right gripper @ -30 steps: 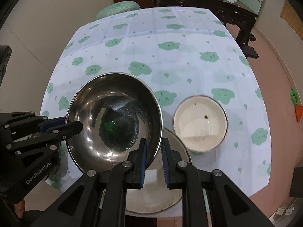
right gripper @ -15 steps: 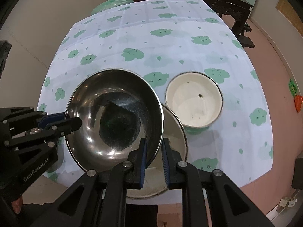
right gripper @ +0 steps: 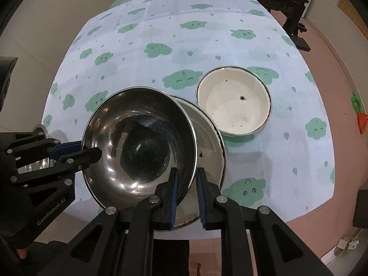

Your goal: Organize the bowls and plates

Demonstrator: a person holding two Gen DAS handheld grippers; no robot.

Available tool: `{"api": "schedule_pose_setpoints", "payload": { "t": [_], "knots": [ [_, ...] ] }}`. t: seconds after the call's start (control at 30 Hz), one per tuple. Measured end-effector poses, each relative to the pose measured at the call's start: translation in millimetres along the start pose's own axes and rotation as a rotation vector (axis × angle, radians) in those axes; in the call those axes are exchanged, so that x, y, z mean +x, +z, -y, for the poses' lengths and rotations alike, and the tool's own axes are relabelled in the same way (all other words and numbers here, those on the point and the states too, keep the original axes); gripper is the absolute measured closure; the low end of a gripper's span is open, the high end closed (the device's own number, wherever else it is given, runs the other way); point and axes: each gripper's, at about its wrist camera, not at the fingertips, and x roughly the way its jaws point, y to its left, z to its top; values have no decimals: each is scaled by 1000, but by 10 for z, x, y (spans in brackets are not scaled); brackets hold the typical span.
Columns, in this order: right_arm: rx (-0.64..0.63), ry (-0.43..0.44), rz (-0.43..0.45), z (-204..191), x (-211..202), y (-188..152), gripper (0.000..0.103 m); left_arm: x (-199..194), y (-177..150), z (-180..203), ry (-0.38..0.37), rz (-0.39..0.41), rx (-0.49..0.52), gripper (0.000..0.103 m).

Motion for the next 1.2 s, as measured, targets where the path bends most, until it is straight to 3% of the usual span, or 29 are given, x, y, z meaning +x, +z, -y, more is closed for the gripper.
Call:
{"api": "schedule_pose_setpoints", "payload": {
  "t": [0.87, 1.2],
  "knots": [
    [-14, -6, -70, 65, 213, -102, 86, 100, 24, 133, 27, -17, 52, 91],
    [-7, 3, -74, 66, 226, -101, 84, 81, 17, 132, 28, -14, 40, 85]
  ]
}}
